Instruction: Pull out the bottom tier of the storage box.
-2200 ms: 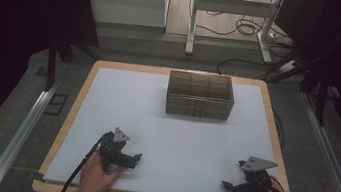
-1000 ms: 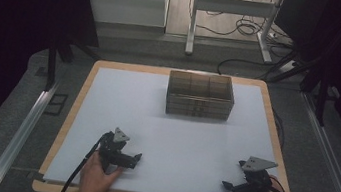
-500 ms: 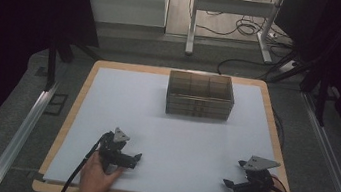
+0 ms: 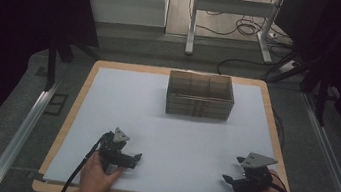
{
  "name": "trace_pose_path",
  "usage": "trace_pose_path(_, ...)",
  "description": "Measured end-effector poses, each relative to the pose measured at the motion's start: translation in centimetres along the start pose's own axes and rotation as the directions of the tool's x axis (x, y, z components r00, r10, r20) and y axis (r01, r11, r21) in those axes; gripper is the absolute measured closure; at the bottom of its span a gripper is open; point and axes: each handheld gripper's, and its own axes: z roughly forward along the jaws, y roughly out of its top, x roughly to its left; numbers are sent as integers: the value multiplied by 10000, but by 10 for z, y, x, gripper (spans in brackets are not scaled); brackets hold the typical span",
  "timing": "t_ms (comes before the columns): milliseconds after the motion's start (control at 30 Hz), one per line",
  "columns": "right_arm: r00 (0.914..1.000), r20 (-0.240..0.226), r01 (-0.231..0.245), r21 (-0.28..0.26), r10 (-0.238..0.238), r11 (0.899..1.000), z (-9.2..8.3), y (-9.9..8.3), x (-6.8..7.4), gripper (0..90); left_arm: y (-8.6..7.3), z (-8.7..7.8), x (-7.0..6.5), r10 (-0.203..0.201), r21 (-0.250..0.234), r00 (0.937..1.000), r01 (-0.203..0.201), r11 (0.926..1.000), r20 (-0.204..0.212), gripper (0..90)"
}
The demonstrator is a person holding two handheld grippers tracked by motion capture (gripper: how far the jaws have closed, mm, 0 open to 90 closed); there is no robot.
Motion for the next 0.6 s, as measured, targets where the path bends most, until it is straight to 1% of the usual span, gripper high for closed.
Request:
trace_pose_path(167,9993,167,341,67,-342,9994,2,6,-2,199,0,0,0,2,-1,10000,-2,10000,0,0)
trace_pose_path(233,9981,307,538,90,-540,9985,2,9,-1,203,0,0,0,0,0,10000,0,10000,0,0)
trace_pose_path(500,9951,480,859,199,-867,9961,7,19,-2,223,0,0,0,2,0,10000,-2,10000,0,0)
trace_pose_path(567,9921,597,1085,317,-1103,9936,11,23,-2,232,0,0,0,2,0,10000,-2,10000,0,0)
trace_pose_path(600,9921,597,1085,317,-1103,9936,11,23,-2,232,0,0,0,1,0,10000,-1,10000,4,0)
